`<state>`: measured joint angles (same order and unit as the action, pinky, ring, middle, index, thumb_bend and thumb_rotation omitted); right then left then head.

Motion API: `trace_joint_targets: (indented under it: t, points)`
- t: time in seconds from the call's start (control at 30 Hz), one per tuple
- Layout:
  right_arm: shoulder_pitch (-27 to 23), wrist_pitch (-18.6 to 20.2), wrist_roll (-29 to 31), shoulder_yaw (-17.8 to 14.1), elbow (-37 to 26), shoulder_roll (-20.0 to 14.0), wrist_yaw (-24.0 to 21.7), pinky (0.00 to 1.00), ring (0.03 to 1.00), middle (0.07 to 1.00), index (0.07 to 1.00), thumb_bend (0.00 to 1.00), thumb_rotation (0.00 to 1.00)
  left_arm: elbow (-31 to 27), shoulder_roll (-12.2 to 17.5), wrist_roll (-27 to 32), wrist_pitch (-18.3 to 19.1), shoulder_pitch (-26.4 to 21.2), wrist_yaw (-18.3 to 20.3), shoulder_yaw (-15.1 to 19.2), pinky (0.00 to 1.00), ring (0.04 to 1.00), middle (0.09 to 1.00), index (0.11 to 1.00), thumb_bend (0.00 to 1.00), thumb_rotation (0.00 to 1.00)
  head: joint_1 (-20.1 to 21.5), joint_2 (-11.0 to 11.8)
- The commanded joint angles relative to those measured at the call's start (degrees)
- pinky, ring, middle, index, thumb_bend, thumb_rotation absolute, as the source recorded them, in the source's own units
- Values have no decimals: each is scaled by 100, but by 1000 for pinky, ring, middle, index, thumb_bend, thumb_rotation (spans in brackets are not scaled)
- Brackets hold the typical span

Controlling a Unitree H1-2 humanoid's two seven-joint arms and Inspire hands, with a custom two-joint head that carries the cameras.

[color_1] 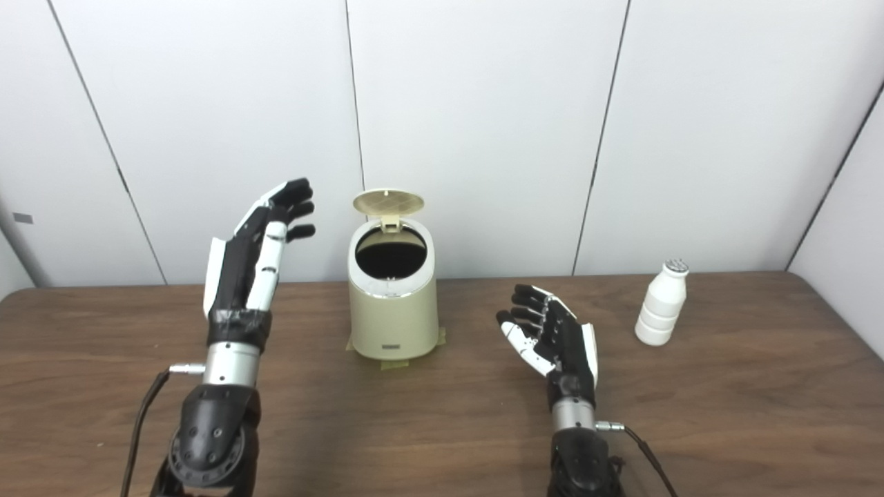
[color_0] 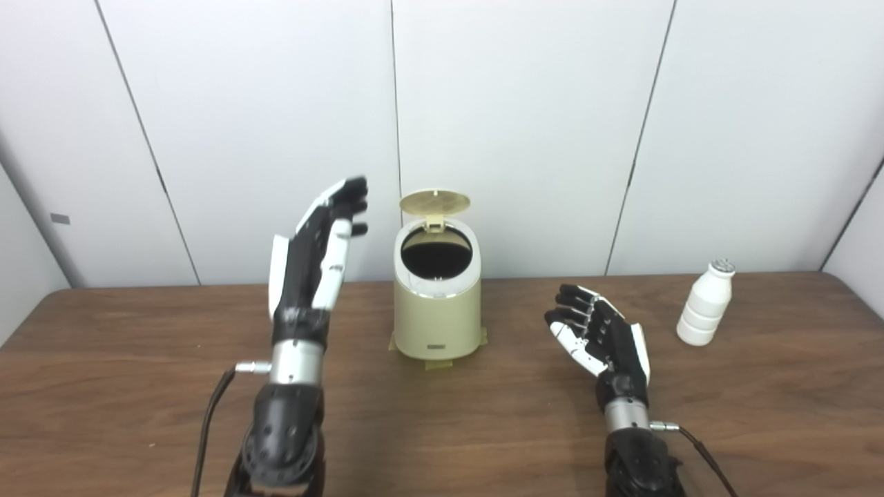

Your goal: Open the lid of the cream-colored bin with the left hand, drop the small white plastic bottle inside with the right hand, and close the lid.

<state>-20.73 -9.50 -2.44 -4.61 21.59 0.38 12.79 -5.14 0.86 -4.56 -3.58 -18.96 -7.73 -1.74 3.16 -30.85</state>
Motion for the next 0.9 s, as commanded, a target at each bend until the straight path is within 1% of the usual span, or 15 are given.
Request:
trace_joint_targets:
  t: [0.0, 0.1, 0.17, 0.3, 0.37, 0.47, 0.53, 0.57, 0.6, 0.67, 0.7, 0.77, 0.8, 0.87]
  points:
    - [145, -133, 38, -17, 92, 37, -40, 623, 685, 699, 675, 275, 198, -366, -4, -1, -279, -31, 45, 43, 742, 819, 823, 816, 200, 752, 1, -5]
    - [141, -163, 13, 0, 113, 22, -29, 625, 689, 701, 679, 276, 211, -492, -48, 43, -411, 303, 60, 87, 740, 813, 818, 810, 202, 784, 2, 7]
    - [136, -199, 6, 5, 138, 11, -30, 622, 689, 701, 680, 275, 213, -512, -71, 88, -493, 465, 67, 131, 756, 822, 827, 821, 210, 801, 2, 13]
    - [130, -301, 64, 3, 187, -27, -102, 627, 693, 703, 680, 271, 217, -412, -119, 91, -539, 668, 21, 251, 761, 818, 824, 816, 225, 777, 3, 31]
    - [134, -348, 99, -6, 174, -34, -124, 622, 687, 699, 678, 273, 246, -315, -116, 62, -557, 709, 15, 304, 768, 826, 832, 824, 222, 770, 18, 42]
    - [142, -384, 67, -7, 54, -38, -93, 617, 683, 692, 669, 274, 254, -148, -99, 44, -660, 737, 33, 365, 772, 832, 840, 833, 225, 747, 26, 31]
    - [150, -365, -17, 2, -112, -32, -33, 613, 681, 689, 669, 261, 225, -16, -84, 33, -794, 729, 42, 388, 750, 820, 829, 817, 218, 682, 21, 24]
    - [151, -381, -65, 11, -185, -33, -9, 612, 681, 689, 669, 258, 217, 30, -83, 32, -835, 724, 42, 397, 744, 818, 827, 813, 217, 666, 21, 24]
    - [150, -371, -164, 36, -284, -48, 21, 610, 680, 688, 668, 256, 220, 67, -90, 39, -862, 719, 39, 406, 740, 816, 824, 810, 215, 651, 31, 20]
    - [121, -432, -290, 67, -465, -83, 35, 603, 679, 689, 669, 257, 263, 134, -100, 71, -902, 720, 52, 421, 734, 814, 822, 808, 201, 613, 36, 27]
    - [89, -530, -337, 84, -518, -124, 16, 599, 679, 690, 670, 261, 276, 166, -103, 77, -900, 729, 59, 423, 734, 816, 823, 808, 199, 606, 42, 39]
    - [24, -634, -359, 77, -630, -186, -17, 593, 679, 691, 672, 270, 287, 214, -106, 80, -894, 760, 80, 415, 736, 818, 823, 808, 210, 631, 57, 44]
    - [-31, -742, -395, 66, -642, -239, -8, 592, 678, 689, 671, 280, 297, 251, -96, 65, -916, 773, 94, 402, 739, 819, 823, 808, 212, 636, 70, 44]
    - [-165, -840, -373, 0, -674, -351, -12, 607, 684, 689, 670, 318, 323, 316, -85, 105, -945, 787, 137, 390, 741, 818, 824, 809, 208, 632, 91, 55]
